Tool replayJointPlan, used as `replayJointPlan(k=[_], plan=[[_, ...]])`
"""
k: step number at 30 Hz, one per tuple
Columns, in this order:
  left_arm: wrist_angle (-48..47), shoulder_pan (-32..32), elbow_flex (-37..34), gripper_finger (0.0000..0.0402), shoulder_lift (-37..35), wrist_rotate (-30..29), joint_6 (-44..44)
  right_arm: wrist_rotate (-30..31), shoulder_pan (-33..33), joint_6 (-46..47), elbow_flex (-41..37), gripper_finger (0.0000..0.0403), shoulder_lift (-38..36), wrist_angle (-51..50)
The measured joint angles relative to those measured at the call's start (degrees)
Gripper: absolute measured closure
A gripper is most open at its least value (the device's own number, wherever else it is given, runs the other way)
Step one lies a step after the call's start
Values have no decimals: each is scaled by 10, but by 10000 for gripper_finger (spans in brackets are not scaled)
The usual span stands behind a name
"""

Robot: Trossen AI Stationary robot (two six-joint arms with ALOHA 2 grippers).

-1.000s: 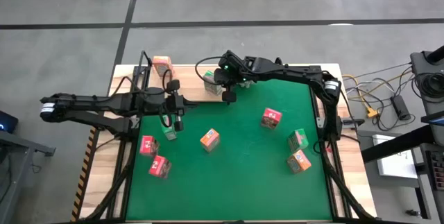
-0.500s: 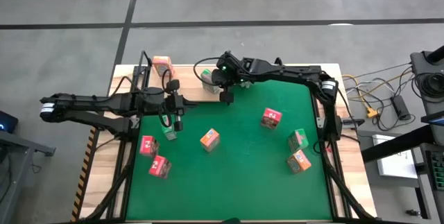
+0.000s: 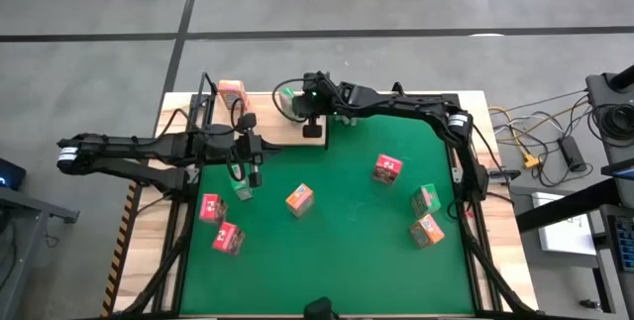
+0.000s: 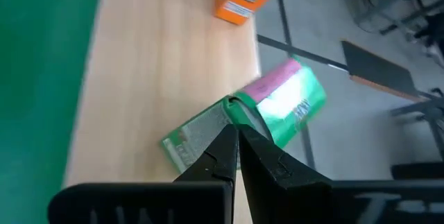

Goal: Stack cereal on shelf
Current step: Put the top green cereal box on the shelf

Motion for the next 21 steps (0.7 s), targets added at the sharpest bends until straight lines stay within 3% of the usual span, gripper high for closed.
replayJointPlan(k=[10,16,21], plan=[[2,0,0,402,0,0,15,18,-16,9,0,394,-19,-22],[0,0,-4,402,-3,0,37,-74,-3,66,0,394,-54,-46],[16,0,-21,402,-11,0,53,-114,1,106,0,394,-48,41]])
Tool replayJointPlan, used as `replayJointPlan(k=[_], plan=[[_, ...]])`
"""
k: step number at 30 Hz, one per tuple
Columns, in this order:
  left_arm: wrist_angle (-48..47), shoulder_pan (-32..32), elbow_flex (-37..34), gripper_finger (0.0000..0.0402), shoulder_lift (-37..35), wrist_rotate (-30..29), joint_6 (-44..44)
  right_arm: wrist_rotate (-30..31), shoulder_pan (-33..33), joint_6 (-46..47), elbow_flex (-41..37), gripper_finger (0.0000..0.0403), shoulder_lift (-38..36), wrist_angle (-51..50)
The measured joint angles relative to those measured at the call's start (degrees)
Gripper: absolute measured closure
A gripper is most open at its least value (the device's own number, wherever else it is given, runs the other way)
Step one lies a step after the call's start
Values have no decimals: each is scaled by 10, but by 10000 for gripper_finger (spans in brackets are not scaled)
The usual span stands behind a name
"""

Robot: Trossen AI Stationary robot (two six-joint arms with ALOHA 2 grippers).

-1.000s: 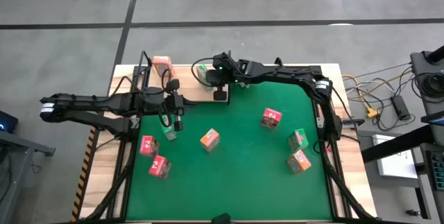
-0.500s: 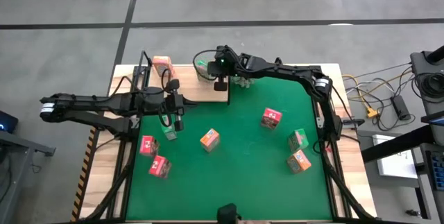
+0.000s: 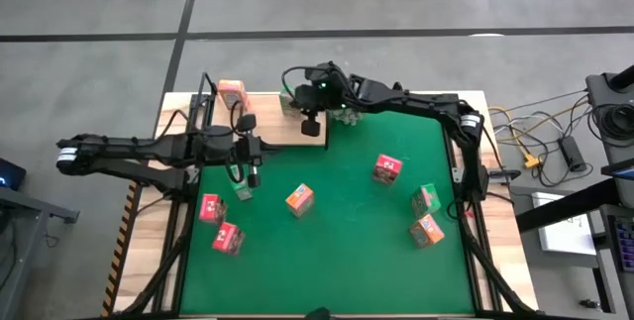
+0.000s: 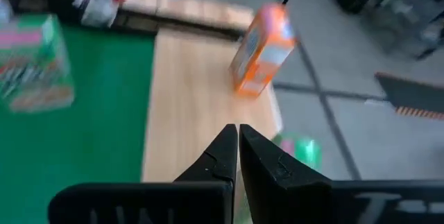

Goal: Stack cereal on shelf
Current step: Put the top green cereal box on the shelf

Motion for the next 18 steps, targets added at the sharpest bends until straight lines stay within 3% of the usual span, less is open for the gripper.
replayJointPlan(k=[6,18], plan=[[42,0,-32,402,-23,0,-4,4,-3,13,0,394,30,63],[162,-17,-74,402,-34,20,-125,2,4,34,0,394,28,33]])
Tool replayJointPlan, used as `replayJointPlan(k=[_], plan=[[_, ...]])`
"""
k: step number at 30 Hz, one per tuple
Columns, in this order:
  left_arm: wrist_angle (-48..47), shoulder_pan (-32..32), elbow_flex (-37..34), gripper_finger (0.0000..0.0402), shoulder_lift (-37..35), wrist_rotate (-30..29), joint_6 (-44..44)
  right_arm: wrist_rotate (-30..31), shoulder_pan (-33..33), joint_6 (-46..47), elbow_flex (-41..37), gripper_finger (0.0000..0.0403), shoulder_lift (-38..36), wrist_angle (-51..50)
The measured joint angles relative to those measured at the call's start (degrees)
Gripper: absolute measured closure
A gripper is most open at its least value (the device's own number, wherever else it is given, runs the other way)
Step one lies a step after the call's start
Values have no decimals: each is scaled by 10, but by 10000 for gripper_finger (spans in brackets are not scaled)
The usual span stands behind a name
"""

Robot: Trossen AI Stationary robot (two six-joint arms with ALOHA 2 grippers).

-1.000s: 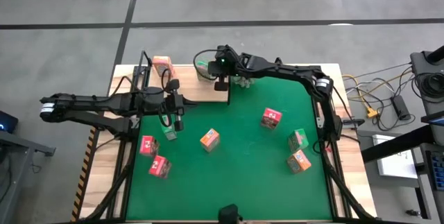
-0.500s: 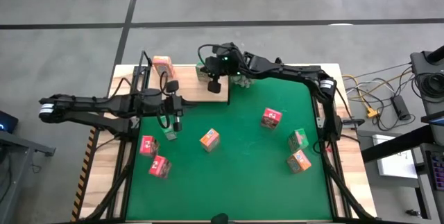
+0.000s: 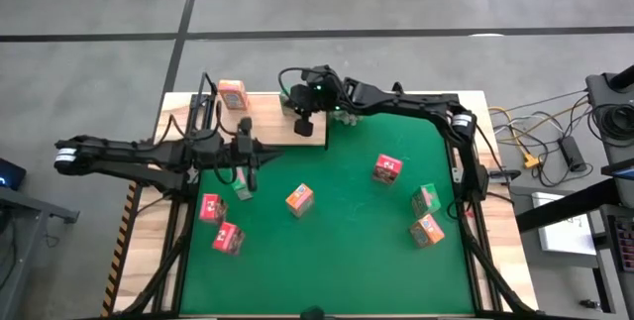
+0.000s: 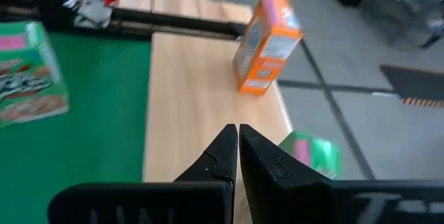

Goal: Stack cereal on shelf
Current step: Put the top green cereal box on the shelf

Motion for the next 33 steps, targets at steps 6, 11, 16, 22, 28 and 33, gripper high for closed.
replayJointPlan(k=[6,11,16,22,28,33], plan=[[55,-13,-43,402,-1,0,-40,-2,16,-6,0,394,-23,-107],[63,-13,-47,402,-2,-2,-66,-5,26,-30,0,394,-26,-153],[58,-15,-46,402,-1,-2,-63,-19,26,-48,-11,394,-12,-94],[3,-15,-20,402,-30,-3,-26,-16,21,-65,-11,394,-9,14],[-29,-15,-32,402,-84,-4,4,-16,6,-39,-11,394,-5,69],[-46,-15,-38,402,-120,-4,25,-15,-7,-12,-13,394,7,61]])
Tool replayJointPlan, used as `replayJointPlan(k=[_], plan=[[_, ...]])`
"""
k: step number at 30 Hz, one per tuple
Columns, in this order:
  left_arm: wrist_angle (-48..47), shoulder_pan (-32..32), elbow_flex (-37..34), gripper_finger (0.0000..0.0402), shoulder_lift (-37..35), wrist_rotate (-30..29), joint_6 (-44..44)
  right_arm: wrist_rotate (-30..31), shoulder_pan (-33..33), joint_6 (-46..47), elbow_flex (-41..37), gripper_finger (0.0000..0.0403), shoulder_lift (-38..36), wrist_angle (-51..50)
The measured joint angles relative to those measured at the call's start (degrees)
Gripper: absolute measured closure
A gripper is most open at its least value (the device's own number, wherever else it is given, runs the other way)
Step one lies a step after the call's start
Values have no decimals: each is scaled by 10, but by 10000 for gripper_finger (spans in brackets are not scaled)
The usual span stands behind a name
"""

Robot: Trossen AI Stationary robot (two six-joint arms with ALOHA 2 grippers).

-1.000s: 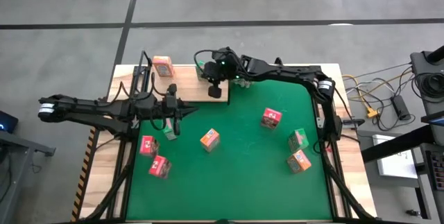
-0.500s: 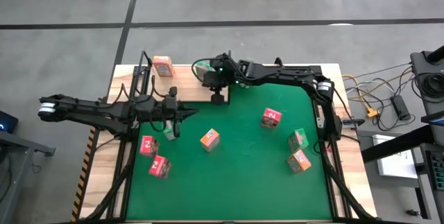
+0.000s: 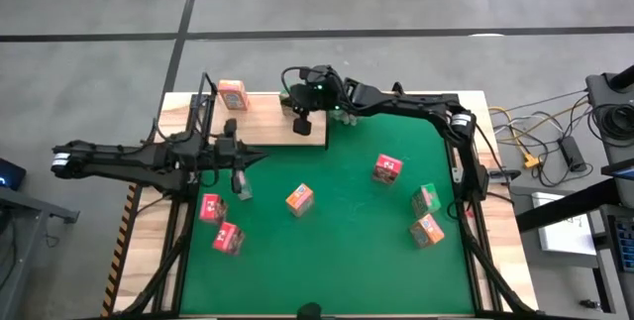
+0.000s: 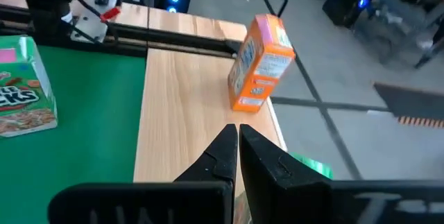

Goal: Stack cereal on shelf
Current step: Put the top green cereal box on the shelf

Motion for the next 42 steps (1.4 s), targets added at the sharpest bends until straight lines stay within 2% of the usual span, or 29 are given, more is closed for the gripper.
replayJointPlan(k=[5,10,17,24,29,38,42], plan=[[-7,0,-1,402,-20,0,19,4,-10,12,-2,394,5,-28],[-8,0,-1,402,-24,0,36,65,-19,7,-5,394,6,-39],[-8,0,3,402,-31,-1,34,38,-30,31,-15,394,6,-45],[-8,0,3,402,-30,-1,32,46,-40,22,-16,394,6,-67],[-8,0,3,402,-28,-1,32,75,-51,9,-16,394,6,-70],[-7,0,3,402,-27,-1,33,70,-48,19,-5,394,-1,-62],[-7,0,3,402,-27,-1,36,34,-46,36,-4,394,-1,-12]])
